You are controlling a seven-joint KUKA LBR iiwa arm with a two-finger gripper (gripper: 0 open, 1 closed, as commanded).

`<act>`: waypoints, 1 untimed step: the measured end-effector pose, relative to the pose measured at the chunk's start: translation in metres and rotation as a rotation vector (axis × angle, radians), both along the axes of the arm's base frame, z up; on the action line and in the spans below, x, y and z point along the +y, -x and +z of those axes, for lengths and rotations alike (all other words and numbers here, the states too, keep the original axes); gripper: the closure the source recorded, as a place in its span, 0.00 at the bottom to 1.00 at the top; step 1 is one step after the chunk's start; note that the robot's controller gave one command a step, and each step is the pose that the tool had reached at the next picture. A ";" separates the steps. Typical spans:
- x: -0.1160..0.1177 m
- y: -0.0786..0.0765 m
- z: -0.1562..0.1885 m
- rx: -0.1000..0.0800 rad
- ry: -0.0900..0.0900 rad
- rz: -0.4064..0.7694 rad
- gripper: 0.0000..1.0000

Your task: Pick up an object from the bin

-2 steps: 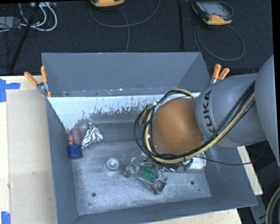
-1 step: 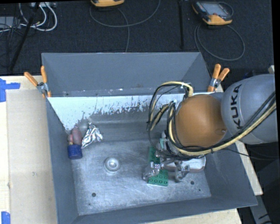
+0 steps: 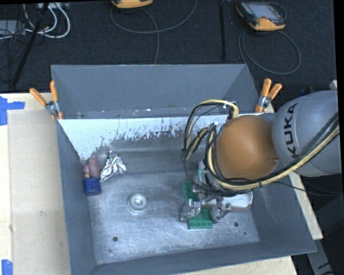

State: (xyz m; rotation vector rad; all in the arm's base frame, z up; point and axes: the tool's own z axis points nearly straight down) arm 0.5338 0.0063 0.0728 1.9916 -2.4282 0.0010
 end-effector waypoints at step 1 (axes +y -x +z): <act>-0.004 0.006 0.121 -0.006 -0.003 -0.056 1.00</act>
Offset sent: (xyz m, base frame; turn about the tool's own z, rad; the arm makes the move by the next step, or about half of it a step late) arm -0.0077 -0.0055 0.1178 0.0512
